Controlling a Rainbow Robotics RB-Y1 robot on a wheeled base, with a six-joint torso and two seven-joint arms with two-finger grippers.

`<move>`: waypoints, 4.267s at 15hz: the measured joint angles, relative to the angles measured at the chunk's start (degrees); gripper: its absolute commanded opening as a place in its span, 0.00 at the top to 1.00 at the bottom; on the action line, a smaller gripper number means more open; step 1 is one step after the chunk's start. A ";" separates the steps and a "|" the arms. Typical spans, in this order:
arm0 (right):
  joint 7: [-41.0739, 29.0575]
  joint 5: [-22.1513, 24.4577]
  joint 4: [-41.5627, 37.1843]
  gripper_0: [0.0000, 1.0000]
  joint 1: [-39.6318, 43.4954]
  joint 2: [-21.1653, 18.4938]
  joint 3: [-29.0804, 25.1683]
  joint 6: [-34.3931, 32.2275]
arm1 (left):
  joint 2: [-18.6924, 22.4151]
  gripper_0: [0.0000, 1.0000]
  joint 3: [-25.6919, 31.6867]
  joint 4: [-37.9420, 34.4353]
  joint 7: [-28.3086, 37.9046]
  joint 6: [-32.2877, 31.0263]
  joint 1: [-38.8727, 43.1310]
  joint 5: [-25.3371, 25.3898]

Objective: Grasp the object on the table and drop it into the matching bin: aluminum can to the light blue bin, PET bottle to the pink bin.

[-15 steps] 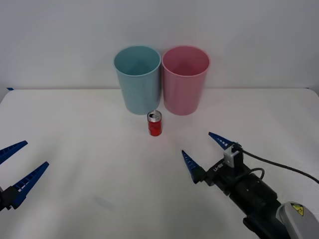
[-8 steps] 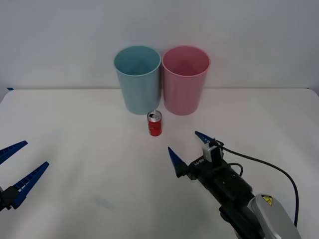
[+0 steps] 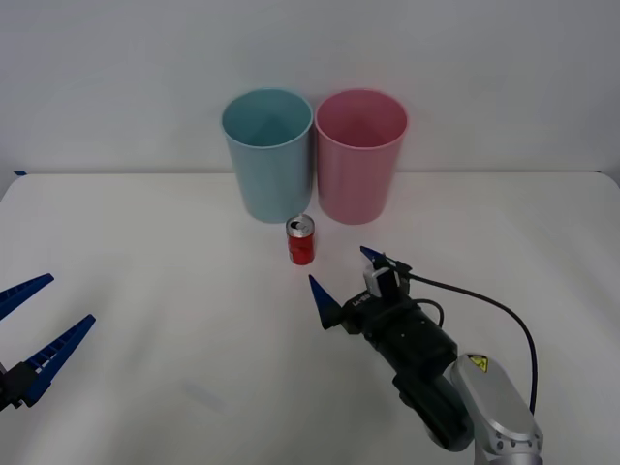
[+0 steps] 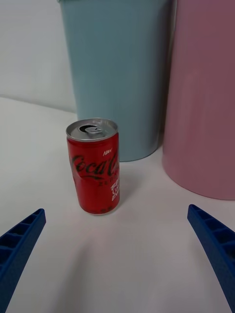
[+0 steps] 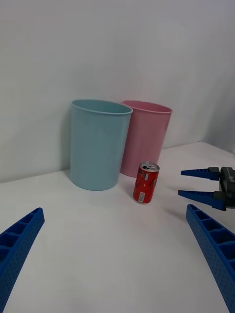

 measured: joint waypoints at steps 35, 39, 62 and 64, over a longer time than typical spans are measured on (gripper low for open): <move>6.89 -11.83 21.82 0.00 -22.45 0.01 6.82 12.09 | 0.00 0.00 0.00 0.00 0.00 0.00 0.00 0.00; 6.64 -12.82 22.14 1.00 -22.36 0.01 6.82 12.11 | 0.00 0.00 0.00 0.00 0.00 0.00 0.00 0.00; -12.62 -17.66 -13.51 1.00 -3.28 -16.64 17.46 9.54 | 0.00 0.00 0.00 0.00 0.00 0.00 0.00 0.00; -16.39 -17.66 -19.02 1.00 -1.45 -19.47 17.55 9.47 | 0.00 0.00 0.00 0.00 0.00 0.00 0.00 0.00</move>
